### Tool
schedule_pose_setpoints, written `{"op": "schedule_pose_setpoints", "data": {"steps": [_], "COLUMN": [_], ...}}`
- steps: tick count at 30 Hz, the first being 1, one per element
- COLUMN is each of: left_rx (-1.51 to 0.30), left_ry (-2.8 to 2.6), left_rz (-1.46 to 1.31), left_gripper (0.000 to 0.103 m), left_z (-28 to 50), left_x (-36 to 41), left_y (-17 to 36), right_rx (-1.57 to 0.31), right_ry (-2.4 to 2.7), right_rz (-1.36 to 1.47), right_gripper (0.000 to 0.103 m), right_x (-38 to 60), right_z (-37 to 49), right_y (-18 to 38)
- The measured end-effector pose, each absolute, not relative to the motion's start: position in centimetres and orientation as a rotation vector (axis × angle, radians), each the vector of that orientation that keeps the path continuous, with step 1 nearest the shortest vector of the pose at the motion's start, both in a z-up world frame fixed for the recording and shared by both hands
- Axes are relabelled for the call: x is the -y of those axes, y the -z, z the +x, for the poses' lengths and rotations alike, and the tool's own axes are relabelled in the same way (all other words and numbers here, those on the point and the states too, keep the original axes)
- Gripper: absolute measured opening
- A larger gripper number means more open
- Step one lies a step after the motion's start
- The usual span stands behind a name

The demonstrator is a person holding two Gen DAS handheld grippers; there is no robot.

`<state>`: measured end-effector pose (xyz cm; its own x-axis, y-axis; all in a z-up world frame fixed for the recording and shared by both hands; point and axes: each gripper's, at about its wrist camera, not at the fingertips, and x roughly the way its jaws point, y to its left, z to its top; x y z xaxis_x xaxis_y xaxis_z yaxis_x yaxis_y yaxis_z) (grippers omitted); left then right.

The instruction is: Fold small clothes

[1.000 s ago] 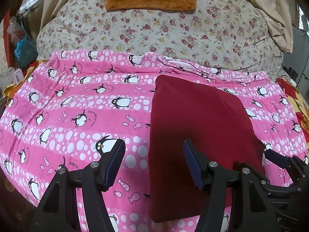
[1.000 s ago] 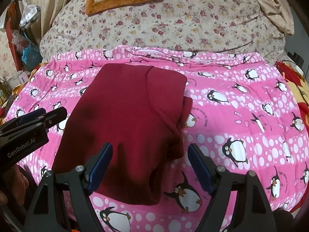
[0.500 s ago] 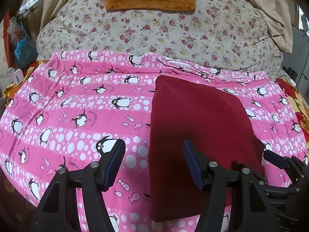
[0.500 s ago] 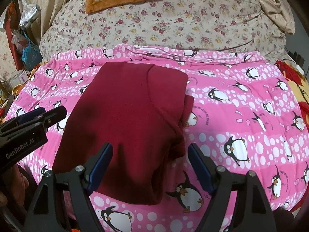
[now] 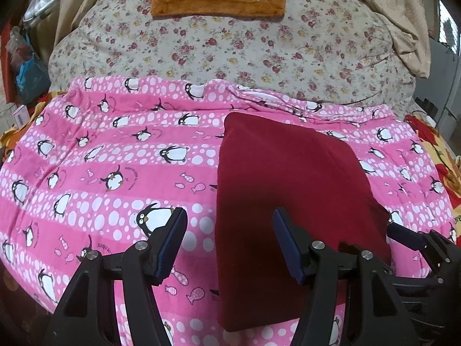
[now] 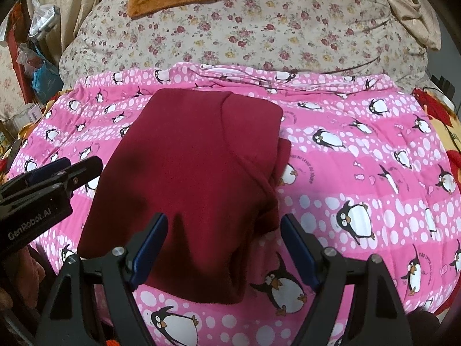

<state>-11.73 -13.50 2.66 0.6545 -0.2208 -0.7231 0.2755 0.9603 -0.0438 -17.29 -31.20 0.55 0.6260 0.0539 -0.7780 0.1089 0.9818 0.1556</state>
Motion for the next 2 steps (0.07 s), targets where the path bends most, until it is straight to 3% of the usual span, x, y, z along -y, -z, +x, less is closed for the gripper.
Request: {"op": "schedule_pose_setpoints", "data": {"steps": [2], "left_rx": [-0.815], "left_ry": [0.281], "left_rz": [0.063], "left_gripper": [0.042], "left_z": [-11.34], "left_x": [12.87], "left_y": [-2.63], "right_rx": [-0.895], "right_ry": [0.029], "right_rz": [0.194], "right_gripper": [0.084], "right_x": [31.21], "right_z": [-17.32], "right_y": [-0.69]}}
